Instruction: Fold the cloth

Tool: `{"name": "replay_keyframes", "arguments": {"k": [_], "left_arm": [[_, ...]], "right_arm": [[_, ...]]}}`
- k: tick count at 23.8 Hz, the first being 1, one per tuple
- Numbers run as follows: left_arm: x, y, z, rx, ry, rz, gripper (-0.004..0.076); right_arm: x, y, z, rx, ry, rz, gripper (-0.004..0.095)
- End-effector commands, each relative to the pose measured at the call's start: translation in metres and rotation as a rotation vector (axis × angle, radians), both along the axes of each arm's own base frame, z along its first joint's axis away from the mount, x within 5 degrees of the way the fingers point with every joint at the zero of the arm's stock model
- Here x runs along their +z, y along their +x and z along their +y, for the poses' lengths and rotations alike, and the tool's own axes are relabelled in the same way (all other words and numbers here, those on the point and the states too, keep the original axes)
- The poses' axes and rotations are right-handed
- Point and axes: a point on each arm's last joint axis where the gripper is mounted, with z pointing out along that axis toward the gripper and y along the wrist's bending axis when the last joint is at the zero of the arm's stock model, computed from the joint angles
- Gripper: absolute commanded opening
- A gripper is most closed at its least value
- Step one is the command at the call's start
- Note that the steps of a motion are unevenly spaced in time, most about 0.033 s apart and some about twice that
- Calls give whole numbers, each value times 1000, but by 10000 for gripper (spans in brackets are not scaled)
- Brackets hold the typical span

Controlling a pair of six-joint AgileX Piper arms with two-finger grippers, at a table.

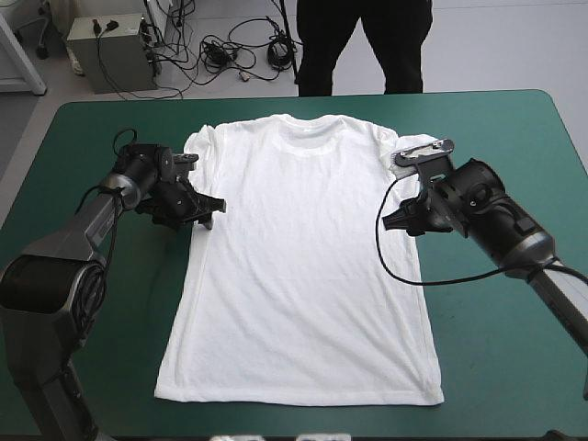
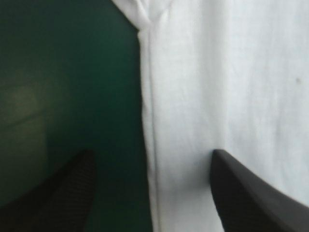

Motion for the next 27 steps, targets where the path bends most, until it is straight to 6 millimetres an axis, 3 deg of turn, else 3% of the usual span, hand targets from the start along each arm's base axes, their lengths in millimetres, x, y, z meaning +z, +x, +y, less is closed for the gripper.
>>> {"name": "replay_keyframes", "arguments": {"k": [1, 6, 13, 20, 25, 27], "left_arm": [[29, 2, -2, 5, -31, -87, 430], [29, 3, -2, 8, -32, -92, 237], [30, 6, -3, 4, -40, -133, -3], [30, 5, -9, -29, -59, -134, -9], [31, 5, -14, -39, -61, -142, -9], [31, 5, -16, -46, -60, -146, -9]], "right_arm": [[14, 7, 2, 23, 20, -100, 563], [-6, 28, -1, -22, 63, -60, 563], [-52, 59, -5, -48, 23, 61, 564], [-96, 84, -1, -61, 74, 129, 564], [-110, 90, -3, -61, 126, 174, 563], [-121, 90, -1, -51, 122, 231, 497]]}}
